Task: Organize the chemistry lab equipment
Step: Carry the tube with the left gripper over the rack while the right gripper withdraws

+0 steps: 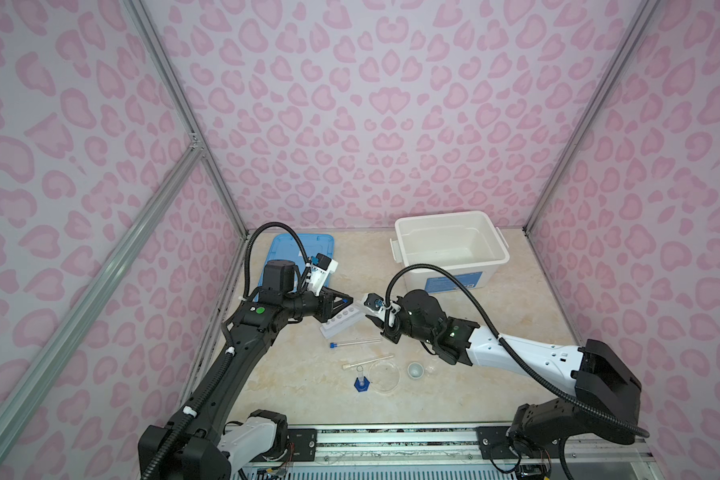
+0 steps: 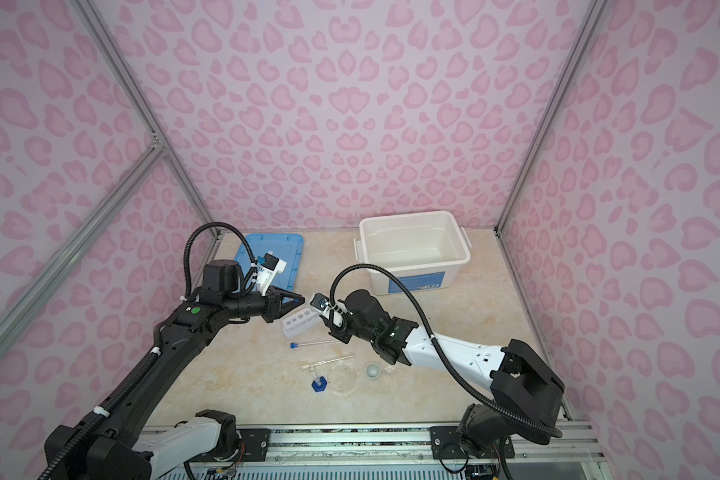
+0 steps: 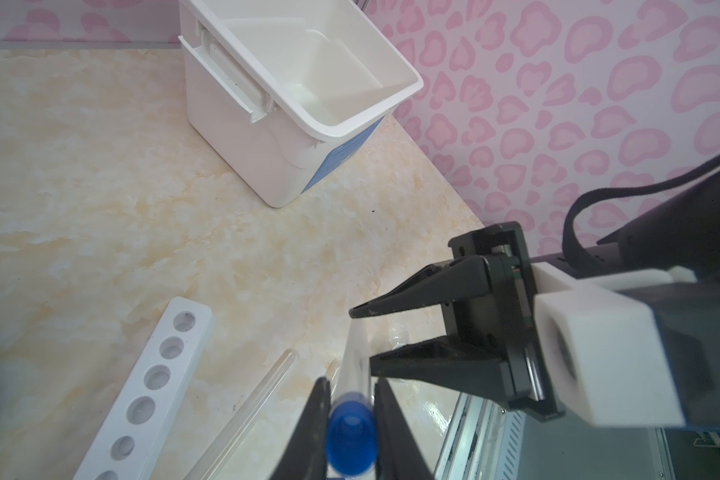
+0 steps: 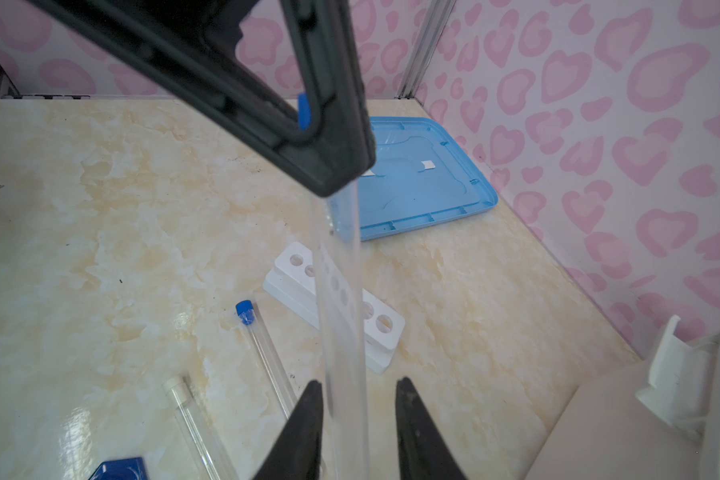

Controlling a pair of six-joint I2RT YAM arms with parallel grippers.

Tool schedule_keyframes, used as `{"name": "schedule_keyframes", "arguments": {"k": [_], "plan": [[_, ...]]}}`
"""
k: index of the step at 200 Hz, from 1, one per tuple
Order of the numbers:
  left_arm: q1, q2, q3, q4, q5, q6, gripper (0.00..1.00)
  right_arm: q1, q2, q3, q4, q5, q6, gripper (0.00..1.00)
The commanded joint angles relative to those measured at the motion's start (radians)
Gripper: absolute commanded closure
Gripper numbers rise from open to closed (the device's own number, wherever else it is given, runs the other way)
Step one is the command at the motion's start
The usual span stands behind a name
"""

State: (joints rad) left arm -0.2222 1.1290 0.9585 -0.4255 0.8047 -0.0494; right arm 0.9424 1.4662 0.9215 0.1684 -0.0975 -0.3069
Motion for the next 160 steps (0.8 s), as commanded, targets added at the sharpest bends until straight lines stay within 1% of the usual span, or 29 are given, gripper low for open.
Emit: {"name": "schedule_keyframes", "arguments": {"k": [1,23,54,81,106,160], "plan": [[0.001,0.002,0.025,-0.040,-0.038,0.042,0.81,0.002,-0.003,-0.011,0.030,0.019,0.018,0.63],[0.000,-0.002,0.060,-0.093,-0.135,0.082,0.81,-0.001,-0.034,-0.033,0.026,0.037,0.032,0.59],[0.000,0.030,0.156,-0.199,-0.257,0.137,0.79,-0.037,-0.105,-0.080,0.009,0.041,0.060,0.58],[0.000,0.077,0.228,-0.261,-0.332,0.171,0.79,-0.083,-0.160,-0.126,0.002,0.017,0.099,0.60],[-0.003,0.120,0.289,-0.302,-0.396,0.198,0.79,-0.109,-0.193,-0.164,0.015,0.004,0.129,0.60],[-0.047,0.223,0.364,-0.326,-0.521,0.227,0.79,-0.128,-0.205,-0.211,0.049,-0.005,0.155,0.61]]}}
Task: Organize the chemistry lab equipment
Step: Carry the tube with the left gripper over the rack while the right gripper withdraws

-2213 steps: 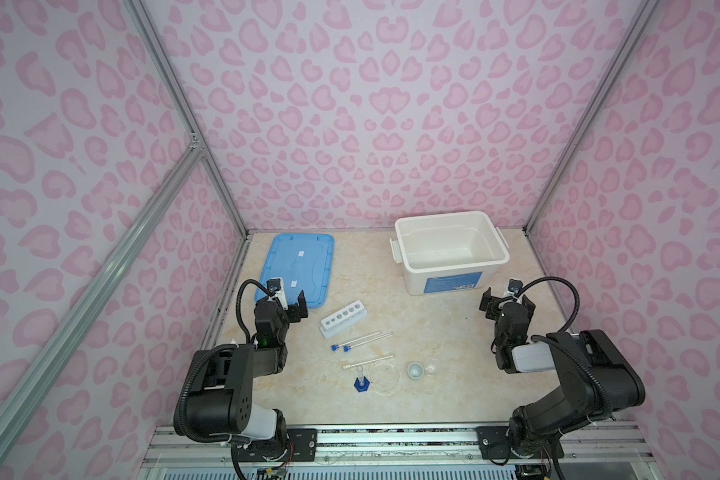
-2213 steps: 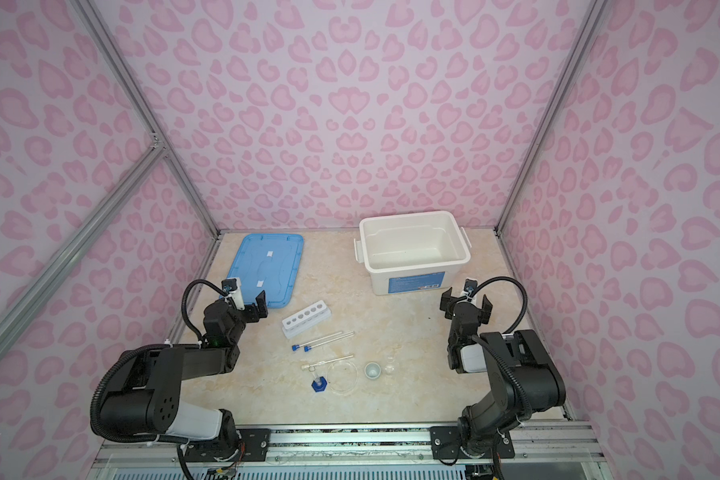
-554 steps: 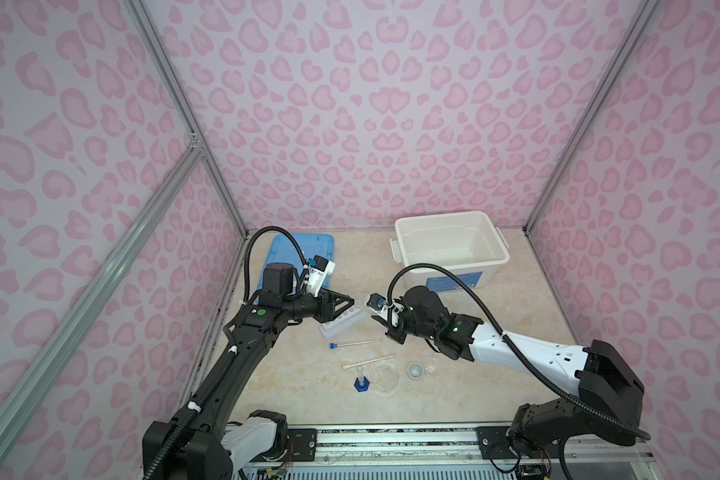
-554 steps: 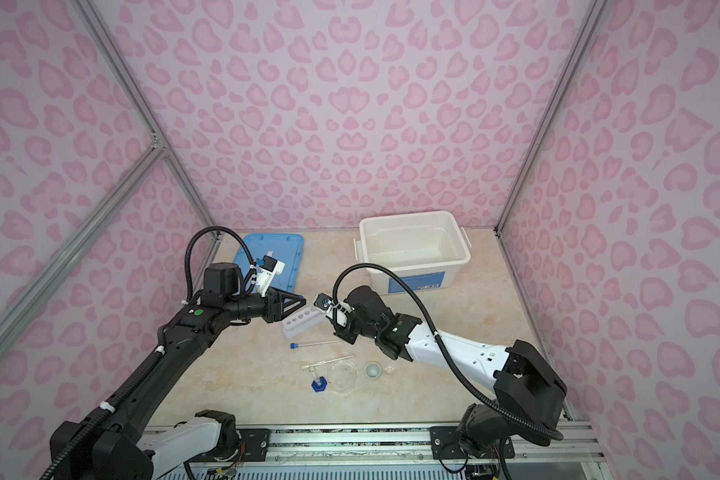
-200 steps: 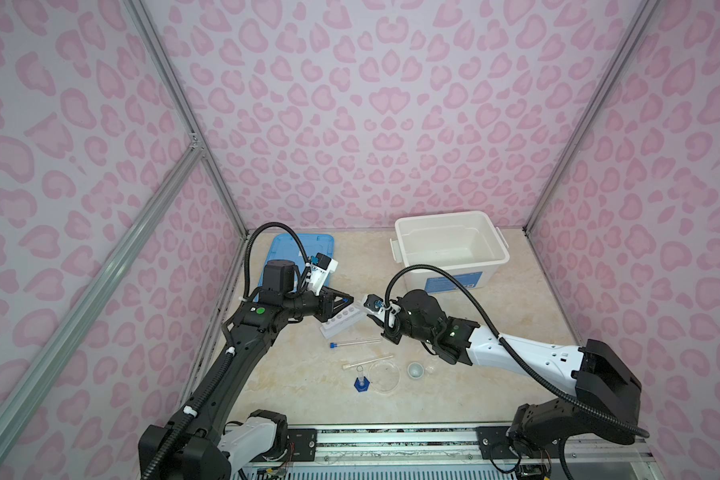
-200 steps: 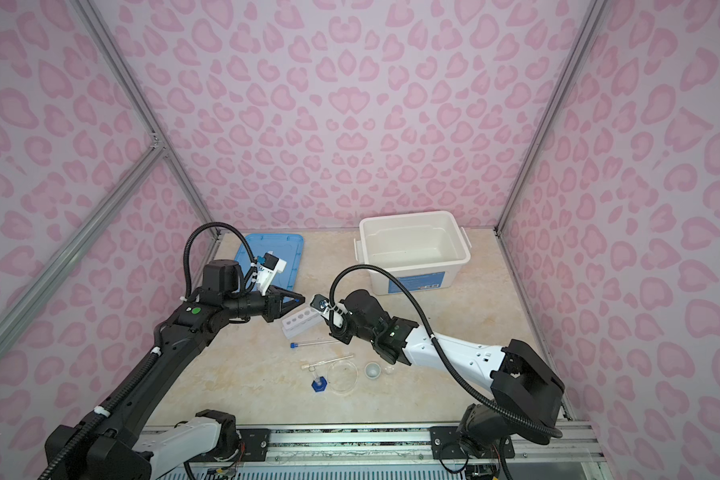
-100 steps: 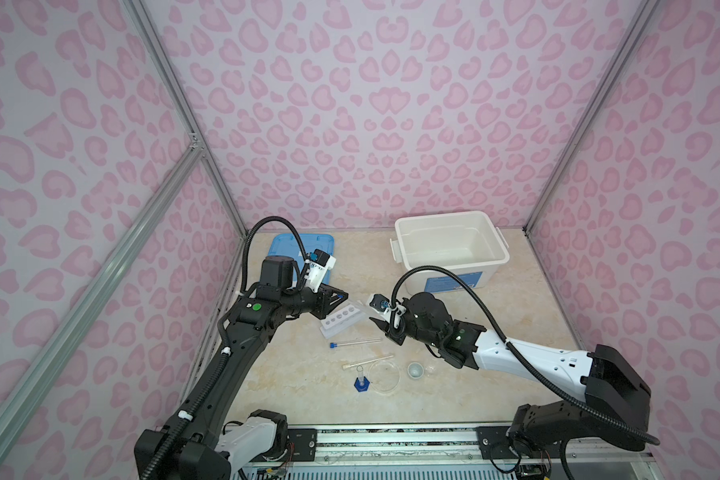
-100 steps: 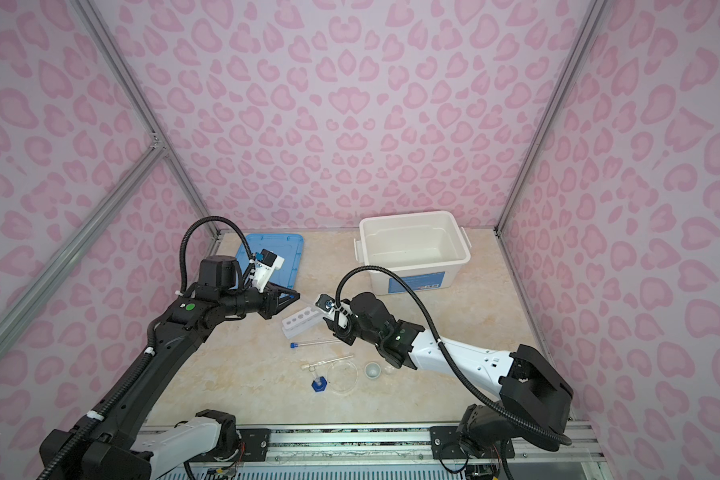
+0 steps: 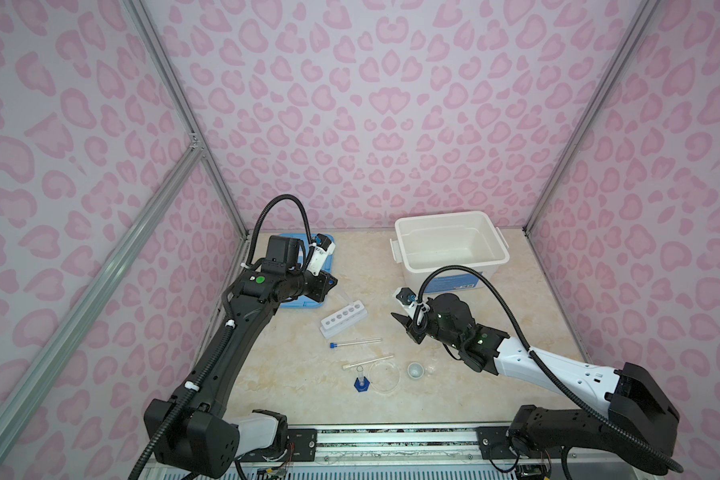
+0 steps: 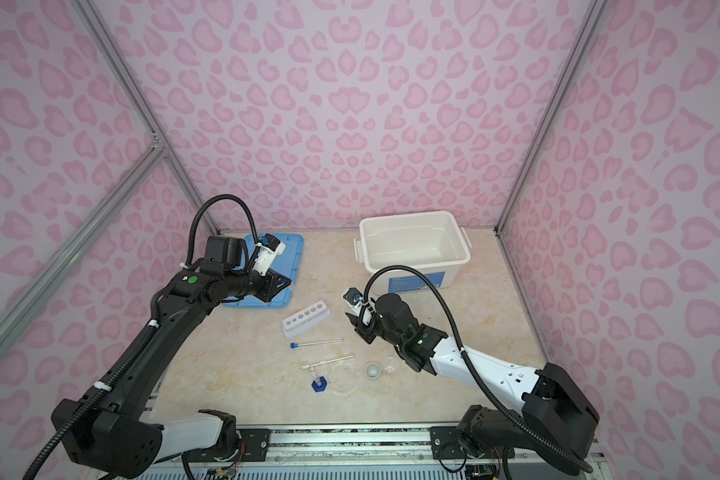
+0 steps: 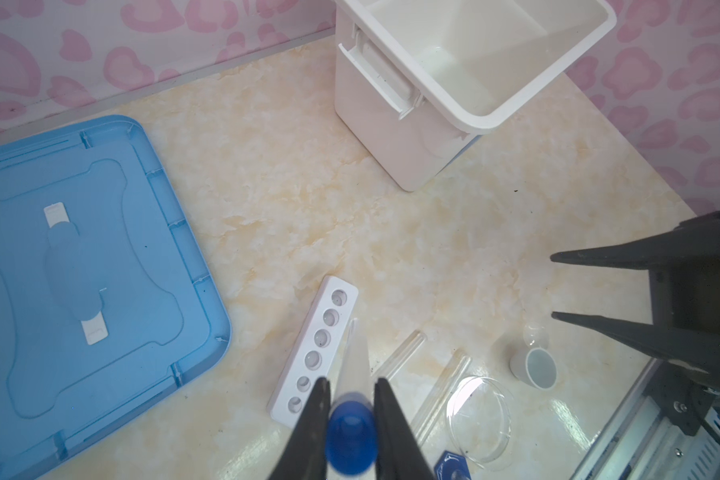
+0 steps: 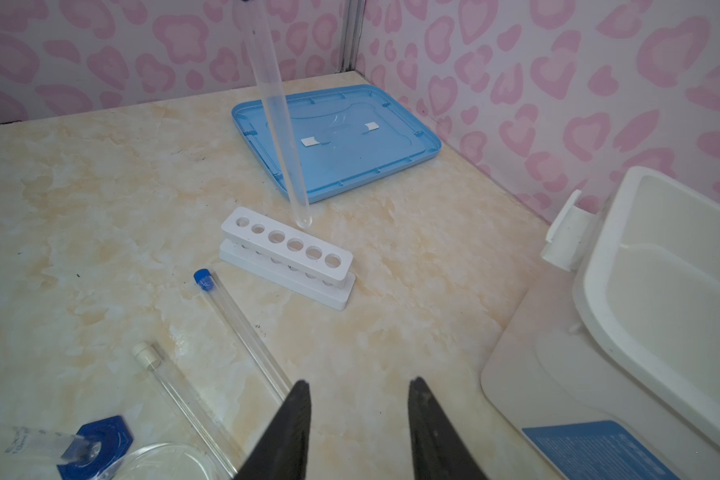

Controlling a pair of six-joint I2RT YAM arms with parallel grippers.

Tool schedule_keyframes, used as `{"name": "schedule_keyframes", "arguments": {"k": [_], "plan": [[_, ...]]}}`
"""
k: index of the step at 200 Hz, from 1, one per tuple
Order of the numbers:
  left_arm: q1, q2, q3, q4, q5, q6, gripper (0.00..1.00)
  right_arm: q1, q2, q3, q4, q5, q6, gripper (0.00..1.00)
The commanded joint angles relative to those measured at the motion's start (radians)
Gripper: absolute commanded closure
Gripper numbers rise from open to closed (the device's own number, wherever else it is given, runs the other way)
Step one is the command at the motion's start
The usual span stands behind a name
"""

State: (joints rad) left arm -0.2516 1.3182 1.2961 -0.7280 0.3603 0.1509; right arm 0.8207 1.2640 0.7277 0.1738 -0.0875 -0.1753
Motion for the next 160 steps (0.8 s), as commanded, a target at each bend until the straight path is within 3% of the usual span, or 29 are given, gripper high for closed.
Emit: {"name": "schedule_keyframes", "arguments": {"k": [1,47,160], "plan": [[-0.020,0.036,0.028,-0.023,-0.080,0.027,0.79,-0.007,-0.003,-0.018,0.044,-0.016,0.023,0.61],[-0.058,0.118,0.078,-0.004,-0.157,0.018,0.77,-0.023,-0.009,-0.039,0.060,-0.033,0.028,0.61],[-0.095,0.172,0.096,0.058,-0.156,0.003,0.77,-0.042,0.002,-0.065,0.091,-0.040,0.052,0.63]]}}
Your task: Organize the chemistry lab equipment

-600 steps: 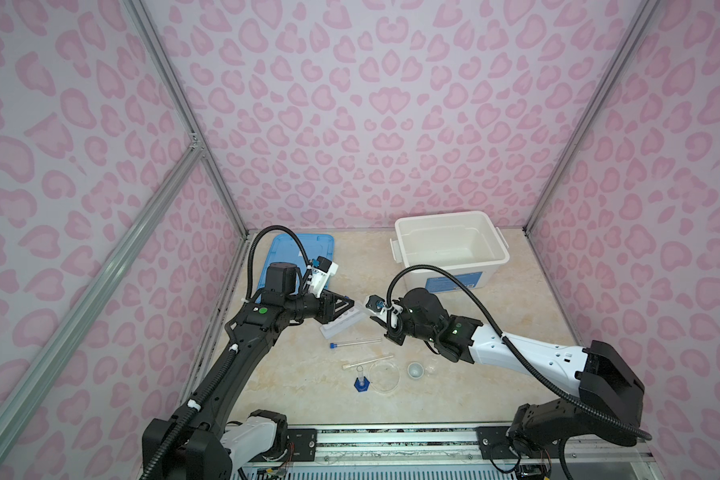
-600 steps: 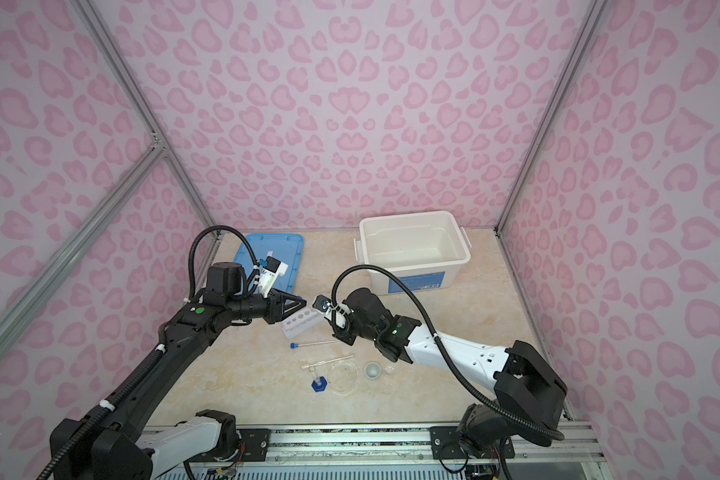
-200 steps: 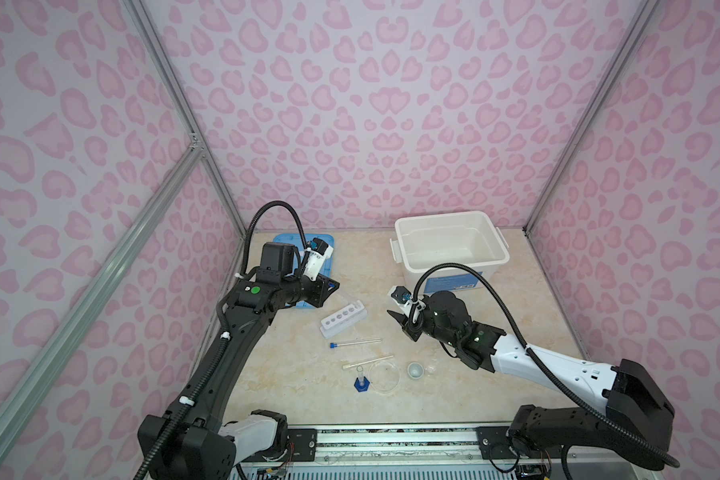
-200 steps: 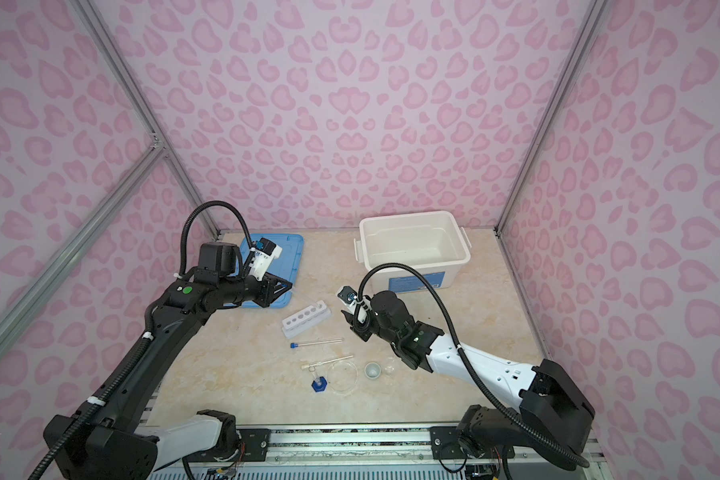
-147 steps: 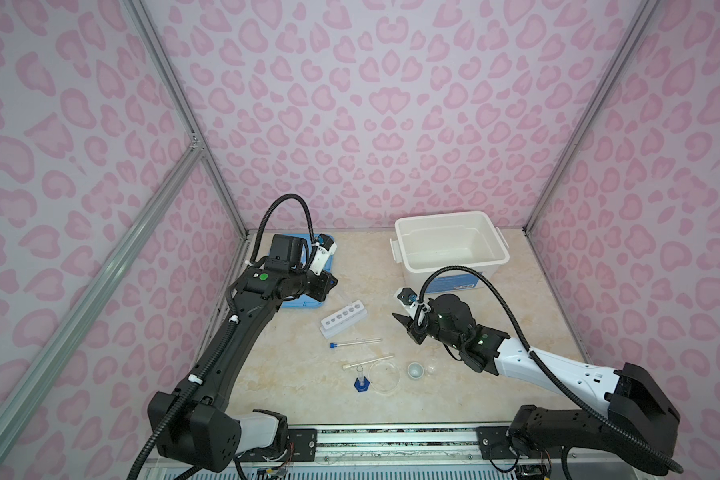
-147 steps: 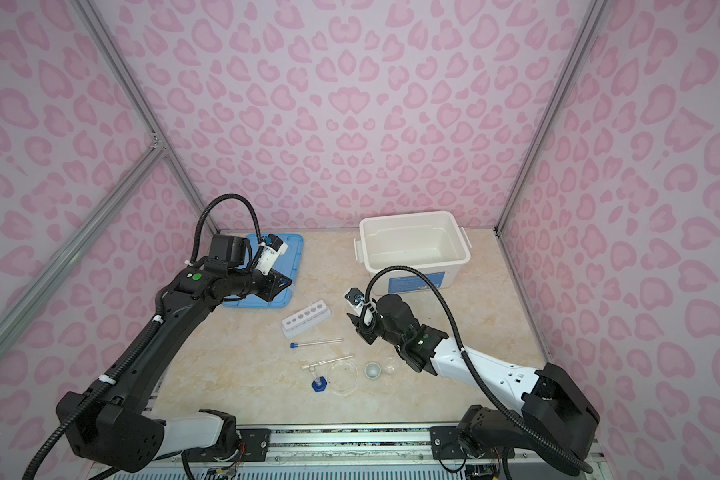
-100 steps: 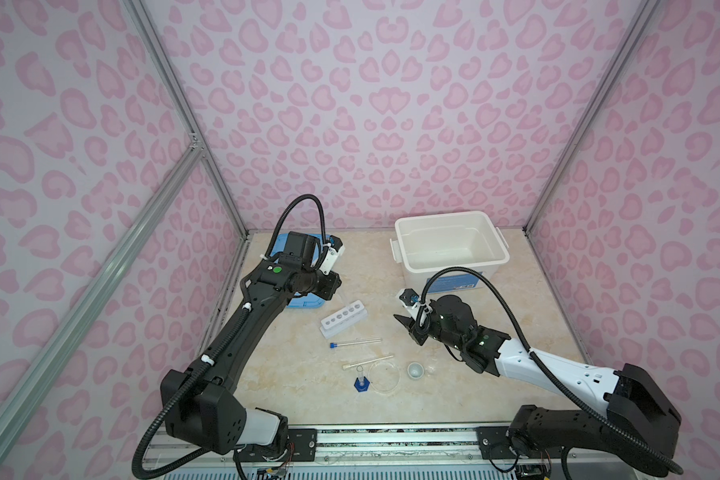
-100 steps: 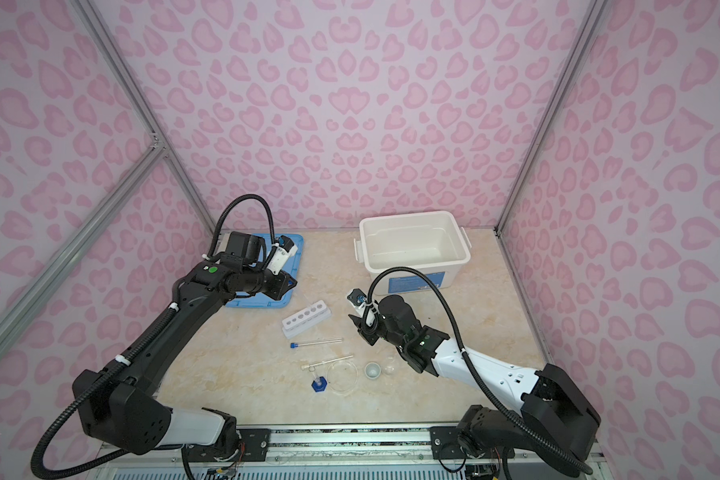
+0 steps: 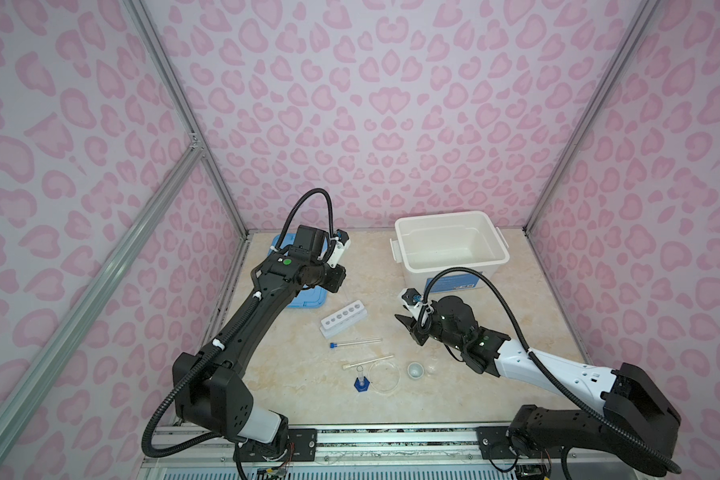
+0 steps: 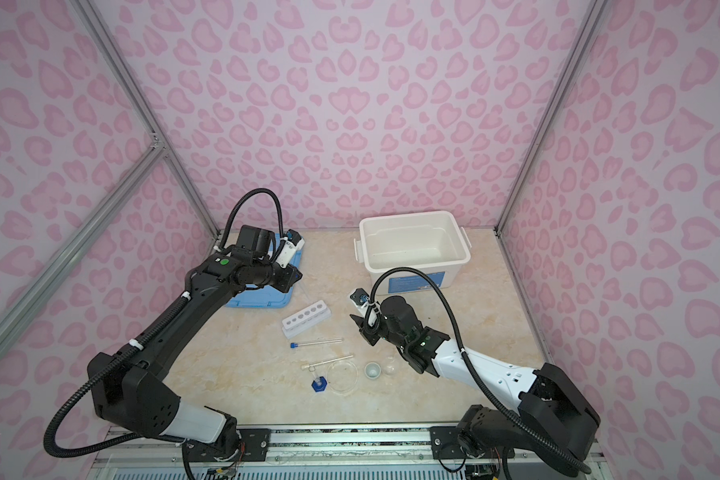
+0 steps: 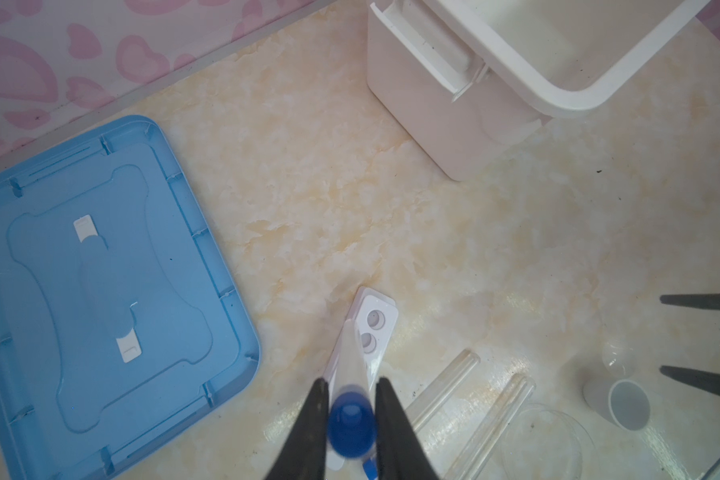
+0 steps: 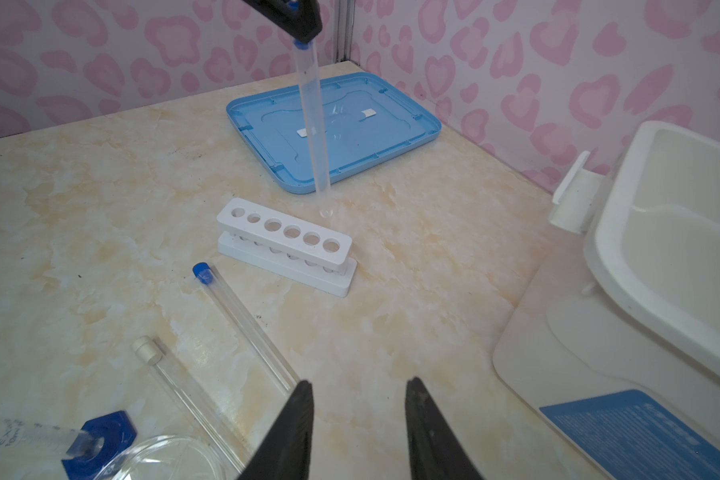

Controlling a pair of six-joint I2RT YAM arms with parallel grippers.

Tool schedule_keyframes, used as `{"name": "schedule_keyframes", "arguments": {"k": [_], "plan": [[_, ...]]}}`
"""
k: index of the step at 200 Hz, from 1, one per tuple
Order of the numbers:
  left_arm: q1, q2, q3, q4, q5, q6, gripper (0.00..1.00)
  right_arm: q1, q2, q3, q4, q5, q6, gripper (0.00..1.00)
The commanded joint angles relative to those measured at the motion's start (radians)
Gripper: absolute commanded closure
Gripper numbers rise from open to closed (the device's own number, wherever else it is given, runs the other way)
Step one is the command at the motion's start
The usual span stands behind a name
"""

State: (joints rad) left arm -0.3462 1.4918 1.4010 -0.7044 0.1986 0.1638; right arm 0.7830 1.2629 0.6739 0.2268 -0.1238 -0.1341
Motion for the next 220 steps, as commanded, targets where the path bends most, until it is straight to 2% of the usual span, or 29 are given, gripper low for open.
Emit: {"name": "schedule_keyframes", "arguments": {"k": [1,121,220], "plan": [[-0.001,-0.002,-0.009,0.036,0.005,-0.010,0.77,-0.005,0.004,-0.012,0.038,-0.004,0.011,0.63],[-0.049,0.023,-0.005,0.050,0.005,-0.014,0.80,-0.014,-0.019,-0.030,0.035,0.013,0.018,0.65],[-0.054,0.046,0.018,0.092,0.004,-0.007,0.81,-0.021,-0.030,-0.041,0.041,0.016,0.018,0.65]]}}
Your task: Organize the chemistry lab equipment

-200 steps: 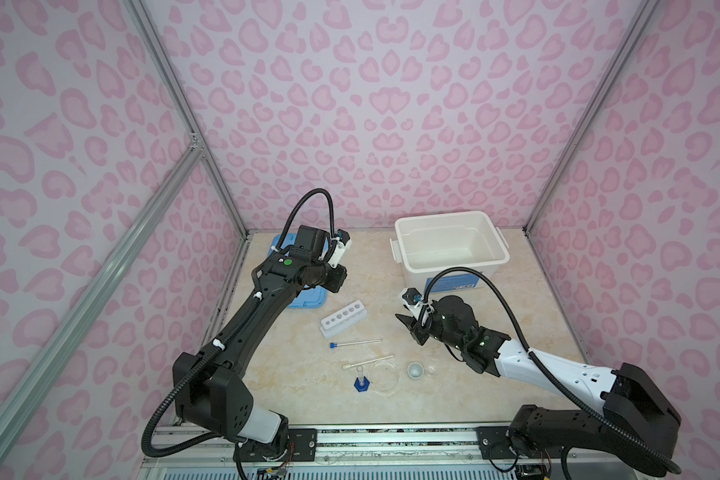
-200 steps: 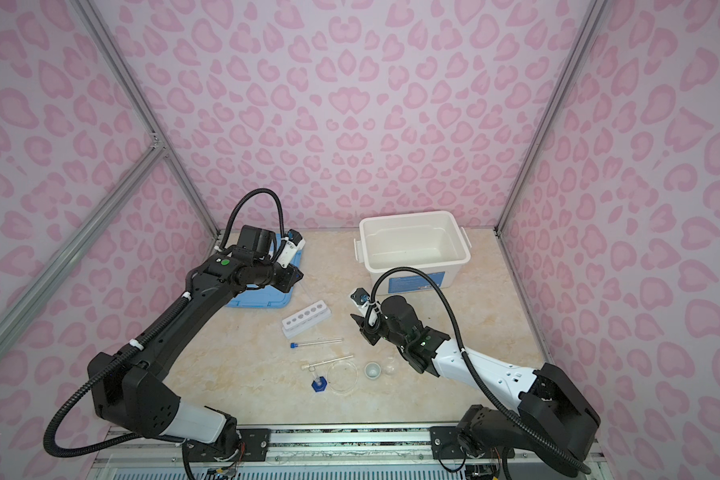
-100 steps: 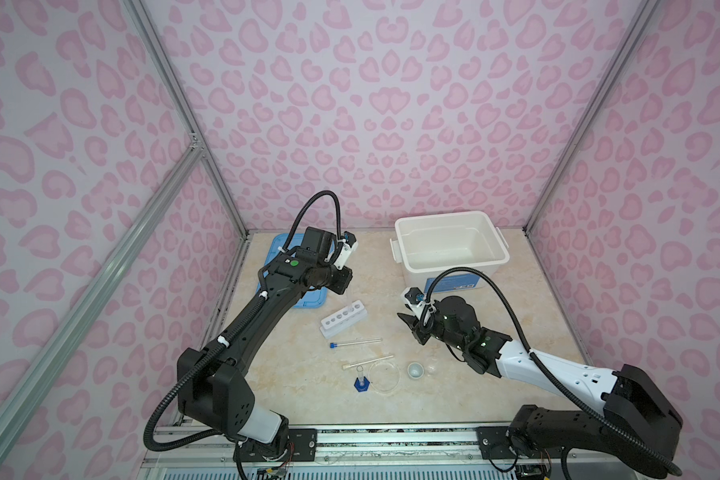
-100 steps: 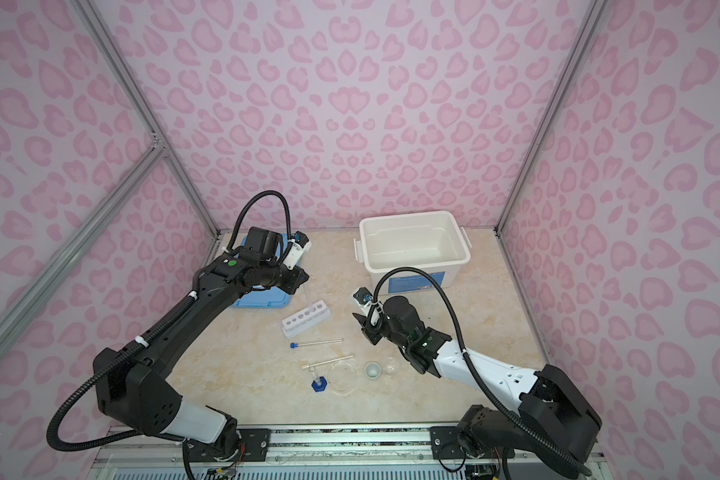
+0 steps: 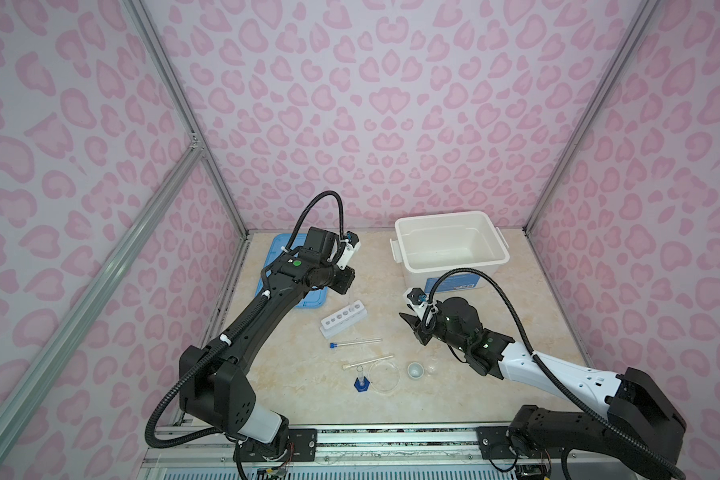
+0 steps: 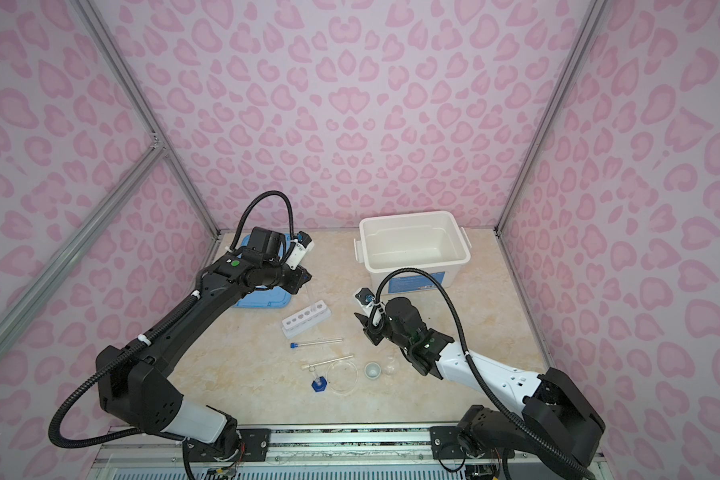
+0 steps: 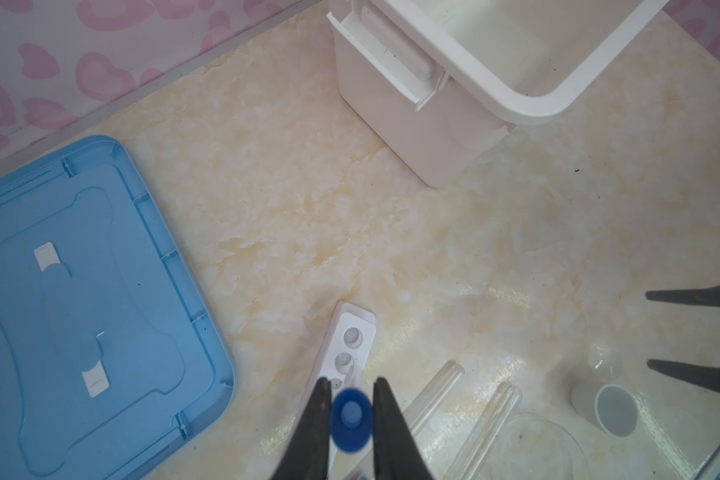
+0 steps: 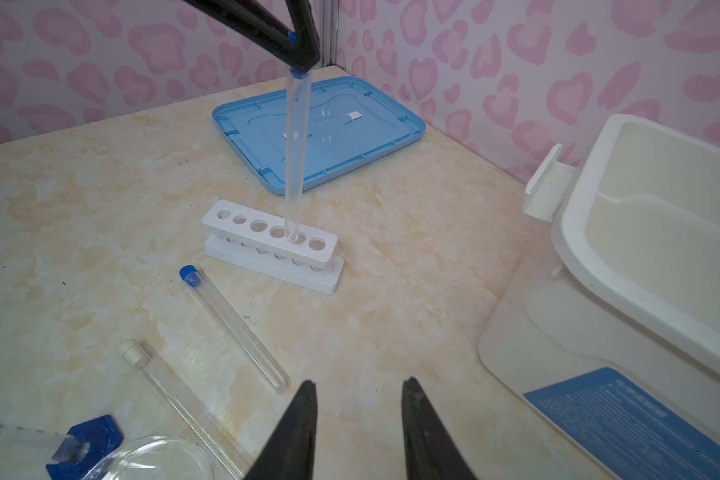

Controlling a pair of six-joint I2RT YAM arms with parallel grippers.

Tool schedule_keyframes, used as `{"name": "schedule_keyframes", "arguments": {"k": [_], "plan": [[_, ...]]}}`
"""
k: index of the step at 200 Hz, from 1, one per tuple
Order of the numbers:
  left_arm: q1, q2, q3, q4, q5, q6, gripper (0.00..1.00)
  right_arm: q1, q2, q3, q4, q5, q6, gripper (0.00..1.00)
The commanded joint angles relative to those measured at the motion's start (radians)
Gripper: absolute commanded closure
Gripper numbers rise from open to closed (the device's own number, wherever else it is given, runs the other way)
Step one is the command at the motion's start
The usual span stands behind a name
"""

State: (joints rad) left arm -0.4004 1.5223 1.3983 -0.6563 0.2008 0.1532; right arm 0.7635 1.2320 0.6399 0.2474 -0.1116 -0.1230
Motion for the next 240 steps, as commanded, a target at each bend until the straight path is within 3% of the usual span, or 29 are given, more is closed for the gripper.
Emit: {"name": "schedule_keyframes", "arguments": {"k": [1,94,240], "plan": [[0.000,0.016,0.021,0.044,0.002,0.003,0.81,-0.001,0.001,-0.007,0.021,0.004,0.006,0.65],[0.000,0.053,0.007,0.148,0.037,-0.012,0.81,-0.009,-0.002,-0.011,0.013,0.000,0.009,0.65],[-0.001,0.007,-0.071,0.167,0.009,-0.006,0.81,-0.010,0.023,-0.011,0.022,-0.002,0.019,0.65]]}}
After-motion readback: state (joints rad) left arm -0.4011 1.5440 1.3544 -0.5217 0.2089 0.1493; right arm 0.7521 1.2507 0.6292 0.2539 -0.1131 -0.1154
